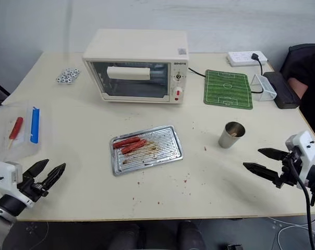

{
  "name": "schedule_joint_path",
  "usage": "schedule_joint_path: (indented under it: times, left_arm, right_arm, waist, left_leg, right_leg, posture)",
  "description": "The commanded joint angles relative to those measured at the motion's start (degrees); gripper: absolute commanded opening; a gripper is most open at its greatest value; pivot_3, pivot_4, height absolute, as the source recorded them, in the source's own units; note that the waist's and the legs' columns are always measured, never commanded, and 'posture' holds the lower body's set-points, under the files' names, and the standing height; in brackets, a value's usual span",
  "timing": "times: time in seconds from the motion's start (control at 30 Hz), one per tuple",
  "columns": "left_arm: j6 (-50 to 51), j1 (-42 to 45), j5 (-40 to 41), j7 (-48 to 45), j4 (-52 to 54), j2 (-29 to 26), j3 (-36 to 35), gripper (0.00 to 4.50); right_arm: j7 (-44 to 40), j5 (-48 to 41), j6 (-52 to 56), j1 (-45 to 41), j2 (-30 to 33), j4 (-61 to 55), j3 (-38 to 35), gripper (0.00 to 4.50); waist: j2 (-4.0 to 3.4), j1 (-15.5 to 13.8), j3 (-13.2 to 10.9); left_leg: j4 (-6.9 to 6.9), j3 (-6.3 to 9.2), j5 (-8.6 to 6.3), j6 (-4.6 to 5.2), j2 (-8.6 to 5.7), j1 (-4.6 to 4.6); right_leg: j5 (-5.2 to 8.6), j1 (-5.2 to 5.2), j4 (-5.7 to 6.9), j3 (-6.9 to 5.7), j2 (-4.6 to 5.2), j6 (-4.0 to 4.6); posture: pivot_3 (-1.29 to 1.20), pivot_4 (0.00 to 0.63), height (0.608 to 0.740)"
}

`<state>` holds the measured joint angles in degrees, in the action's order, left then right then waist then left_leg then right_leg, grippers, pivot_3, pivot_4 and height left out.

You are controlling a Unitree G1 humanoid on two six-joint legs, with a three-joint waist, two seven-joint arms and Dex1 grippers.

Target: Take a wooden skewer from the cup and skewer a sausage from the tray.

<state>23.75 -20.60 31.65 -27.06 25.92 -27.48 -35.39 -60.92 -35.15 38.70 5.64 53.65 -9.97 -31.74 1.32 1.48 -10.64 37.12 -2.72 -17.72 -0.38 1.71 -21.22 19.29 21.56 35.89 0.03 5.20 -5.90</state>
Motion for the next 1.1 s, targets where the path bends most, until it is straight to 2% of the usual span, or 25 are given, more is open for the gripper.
schedule_joint_path:
  times: [0.03,0.4,0.63,0.9,1.1]
  left_arm:
    - [0.4,2.0,0.8,0.9,0.0,-1.4,-1.3,3.09]
    - [2.7,2.6,2.3,1.8,0.0,-2.0,-3.5,3.09]
    - [3.5,2.2,4.3,1.8,0.8,-1.6,-4.4,3.09]
    - [3.1,2.5,3.4,2.2,0.5,-2.7,-4.3,3.09]
    - [8.2,6.4,8.4,0.8,3.4,-5.3,-1.4,3.09]
  right_arm:
    - [1.0,-0.6,-0.9,0.0,-0.4,-1.7,-1.0,4.50]
    - [0.5,-2.5,0.2,-0.9,1.1,-4.1,-2.1,4.50]
    - [-2.8,-11.6,6.0,-4.0,3.9,-9.0,-4.2,4.50]
    - [-3.8,-9.5,4.1,-4.2,5.1,-6.1,-3.6,4.50]
    - [0.3,-8.1,3.2,-4.6,2.9,-4.4,-5.3,4.50]
  waist:
    - [0.00,-0.1,0.0]
    - [0.00,0.0,0.0]
    - [-0.03,0.0,0.0]
    - [-0.04,-0.1,0.0]
    - [-0.03,-0.1,0.0]
  left_leg:
    - [0.00,0.00,0.00,0.00,-0.01,0.00]
    - [-0.05,0.02,-0.03,-0.02,0.01,-0.01]
    - [-0.03,0.05,-0.01,-0.02,0.02,0.00]
    - [-0.06,0.10,-0.07,0.04,-0.03,-0.11]
    - [-0.06,0.11,-0.07,0.04,-0.02,-0.11]
  right_leg:
    - [0.00,0.00,0.01,0.00,0.01,0.00]
    - [0.00,0.00,-0.05,-0.03,0.01,0.00]
    - [0.00,0.00,-0.01,-0.03,0.01,0.00]
    - [0.01,0.00,-0.22,-0.10,0.10,0.01]
    - [0.00,0.00,-0.21,-0.14,0.09,0.00]
  posture:
    - [0.00,0.150,0.740]
    - [0.00,0.150,0.740]
    - [0.00,0.150,0.740]
    - [0.00,0.150,0.740]
    - [0.00,0.150,0.740]
